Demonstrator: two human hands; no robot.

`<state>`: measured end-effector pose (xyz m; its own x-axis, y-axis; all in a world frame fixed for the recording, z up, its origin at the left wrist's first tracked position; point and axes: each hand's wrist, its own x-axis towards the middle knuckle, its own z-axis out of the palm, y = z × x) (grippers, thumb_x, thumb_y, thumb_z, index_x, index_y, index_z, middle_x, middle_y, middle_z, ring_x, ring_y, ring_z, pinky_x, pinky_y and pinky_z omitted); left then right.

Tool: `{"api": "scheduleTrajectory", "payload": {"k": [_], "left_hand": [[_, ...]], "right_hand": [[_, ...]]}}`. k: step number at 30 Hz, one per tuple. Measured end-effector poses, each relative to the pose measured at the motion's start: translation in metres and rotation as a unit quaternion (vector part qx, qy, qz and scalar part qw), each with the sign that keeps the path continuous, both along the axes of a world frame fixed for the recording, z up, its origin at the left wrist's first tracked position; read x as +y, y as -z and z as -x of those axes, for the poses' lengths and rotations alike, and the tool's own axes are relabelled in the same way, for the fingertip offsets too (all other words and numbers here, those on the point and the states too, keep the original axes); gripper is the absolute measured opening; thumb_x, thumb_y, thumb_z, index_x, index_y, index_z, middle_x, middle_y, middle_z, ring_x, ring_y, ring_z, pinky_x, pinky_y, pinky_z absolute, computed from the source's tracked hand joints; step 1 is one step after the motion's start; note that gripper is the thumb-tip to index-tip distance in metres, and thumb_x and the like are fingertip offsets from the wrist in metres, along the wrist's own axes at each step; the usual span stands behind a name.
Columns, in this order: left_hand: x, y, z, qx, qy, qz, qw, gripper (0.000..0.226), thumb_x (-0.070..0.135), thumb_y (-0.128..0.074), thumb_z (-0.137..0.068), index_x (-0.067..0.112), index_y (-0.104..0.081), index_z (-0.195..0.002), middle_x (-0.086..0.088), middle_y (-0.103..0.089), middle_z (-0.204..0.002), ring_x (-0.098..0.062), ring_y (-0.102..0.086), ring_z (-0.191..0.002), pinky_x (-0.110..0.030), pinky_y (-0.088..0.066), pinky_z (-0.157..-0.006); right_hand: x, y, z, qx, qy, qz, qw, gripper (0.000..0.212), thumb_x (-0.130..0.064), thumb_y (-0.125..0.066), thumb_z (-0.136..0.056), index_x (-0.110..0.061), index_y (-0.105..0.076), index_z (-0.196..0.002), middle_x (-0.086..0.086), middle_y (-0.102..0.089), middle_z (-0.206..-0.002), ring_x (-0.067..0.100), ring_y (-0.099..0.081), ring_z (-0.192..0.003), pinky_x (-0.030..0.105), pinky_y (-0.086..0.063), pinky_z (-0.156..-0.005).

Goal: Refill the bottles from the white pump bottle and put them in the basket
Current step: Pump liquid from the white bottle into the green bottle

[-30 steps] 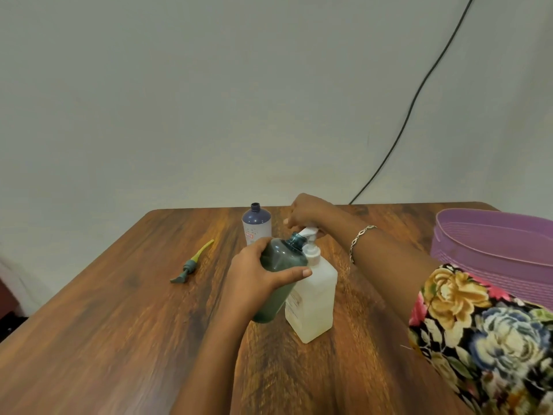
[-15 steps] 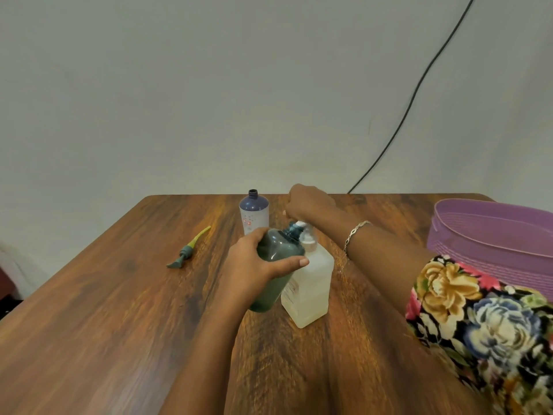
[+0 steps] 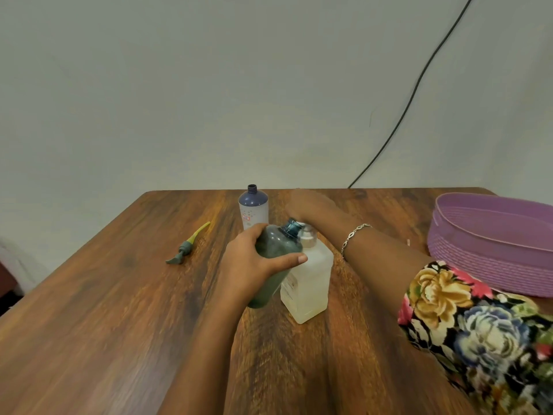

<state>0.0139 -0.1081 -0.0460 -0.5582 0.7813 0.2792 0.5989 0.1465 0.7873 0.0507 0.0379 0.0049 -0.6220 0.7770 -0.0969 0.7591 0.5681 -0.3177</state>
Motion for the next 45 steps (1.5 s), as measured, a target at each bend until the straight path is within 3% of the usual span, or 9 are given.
{"api": "scheduleTrajectory", "payload": {"k": [4,9,14,18,22,28,37,40,45], "left_hand": [[0.001,-0.002,-0.001,-0.009,0.007,0.006,1.000,0.089,0.060,-0.073,-0.053,0.019,-0.052,-0.129,0.002,-0.058,-0.120,-0.013,-0.052,-0.104,-0.023,-0.041,-0.077],[-0.001,-0.004,-0.004,-0.009,0.009,-0.008,1.000,0.082,0.061,-0.073,-0.052,0.019,-0.057,-0.120,0.002,-0.061,-0.109,-0.013,-0.054,-0.094,-0.016,-0.038,-0.064],[-0.002,-0.006,-0.004,-0.006,0.012,-0.009,1.000,0.091,0.069,-0.064,-0.043,0.022,-0.056,-0.121,0.007,-0.060,-0.108,-0.011,-0.054,-0.096,-0.016,-0.040,-0.066],[-0.002,-0.004,-0.004,-0.020,0.017,-0.011,1.000,0.093,0.072,-0.061,-0.039,0.024,-0.056,-0.119,0.008,-0.060,-0.109,-0.011,-0.055,-0.096,-0.021,-0.044,-0.072],[-0.002,-0.001,-0.003,-0.019,0.012,-0.004,1.000,0.094,0.066,-0.063,-0.043,0.021,-0.054,-0.125,0.006,-0.058,-0.114,-0.014,-0.054,-0.103,-0.020,-0.044,-0.074],[0.000,-0.005,-0.004,-0.026,0.019,-0.007,0.999,0.098,0.069,-0.062,-0.041,0.019,-0.053,-0.126,0.002,-0.059,-0.116,-0.015,-0.054,-0.103,-0.022,-0.044,-0.075],[-0.002,-0.002,-0.002,-0.032,0.024,-0.012,0.999,0.101,0.072,-0.061,-0.037,0.020,-0.055,-0.124,0.005,-0.060,-0.113,-0.014,-0.055,-0.102,-0.021,-0.044,-0.073],[-0.001,-0.002,0.001,-0.027,0.016,-0.009,0.999,0.101,0.070,-0.061,-0.038,0.019,-0.054,-0.125,0.004,-0.059,-0.115,-0.014,-0.054,-0.102,-0.020,-0.043,-0.073],[-0.002,-0.002,-0.004,-0.031,0.028,-0.008,0.999,0.093,0.063,-0.066,-0.047,0.018,-0.052,-0.127,0.005,-0.057,-0.115,-0.012,-0.051,-0.101,-0.013,-0.040,-0.069]], "right_hand": [[0.000,-0.007,-0.002,0.025,-0.006,0.014,1.000,0.022,-0.012,-0.045,-0.093,-0.004,-0.049,-0.073,0.008,-0.051,-0.072,0.023,-0.052,-0.069,0.031,-0.042,-0.061],[-0.004,-0.020,-0.003,-0.006,-0.040,0.100,0.994,0.022,-0.008,-0.055,-0.090,0.002,-0.064,-0.108,0.013,-0.053,-0.074,0.021,-0.049,-0.055,0.027,-0.042,-0.050],[-0.007,-0.019,-0.003,0.005,-0.029,0.051,0.998,0.015,-0.013,-0.051,-0.093,-0.001,-0.057,-0.086,0.008,-0.048,-0.069,0.020,-0.048,-0.056,0.027,-0.041,-0.052],[-0.004,-0.008,-0.004,0.019,-0.008,-0.021,1.000,0.023,-0.012,-0.042,-0.093,-0.004,-0.058,-0.108,0.005,-0.054,-0.083,0.024,-0.051,-0.081,0.031,-0.040,-0.070],[-0.006,-0.003,-0.006,0.026,-0.011,-0.063,0.998,0.026,-0.012,-0.040,-0.095,-0.007,-0.054,-0.116,0.010,-0.060,-0.109,0.025,-0.053,-0.088,0.031,-0.040,-0.071],[-0.001,-0.019,-0.003,0.030,-0.035,0.057,0.997,0.010,-0.007,-0.055,-0.090,-0.002,-0.055,-0.099,0.009,-0.049,-0.071,0.022,-0.051,-0.059,0.030,-0.045,-0.055],[0.002,-0.004,-0.001,0.024,-0.028,-0.024,0.999,0.014,-0.017,-0.044,-0.094,-0.010,-0.056,-0.099,0.005,-0.053,-0.087,0.023,-0.051,-0.079,0.030,-0.039,-0.068],[0.001,-0.002,0.001,0.014,-0.027,-0.035,0.999,0.013,-0.016,-0.042,-0.094,-0.009,-0.050,-0.086,0.007,-0.052,-0.088,0.021,-0.049,-0.074,0.030,-0.038,-0.063],[0.000,-0.013,0.000,0.012,-0.051,0.034,0.998,0.007,-0.009,-0.054,-0.091,-0.005,-0.056,-0.095,0.011,-0.053,-0.078,0.018,-0.047,-0.058,0.026,-0.039,-0.051]]}}
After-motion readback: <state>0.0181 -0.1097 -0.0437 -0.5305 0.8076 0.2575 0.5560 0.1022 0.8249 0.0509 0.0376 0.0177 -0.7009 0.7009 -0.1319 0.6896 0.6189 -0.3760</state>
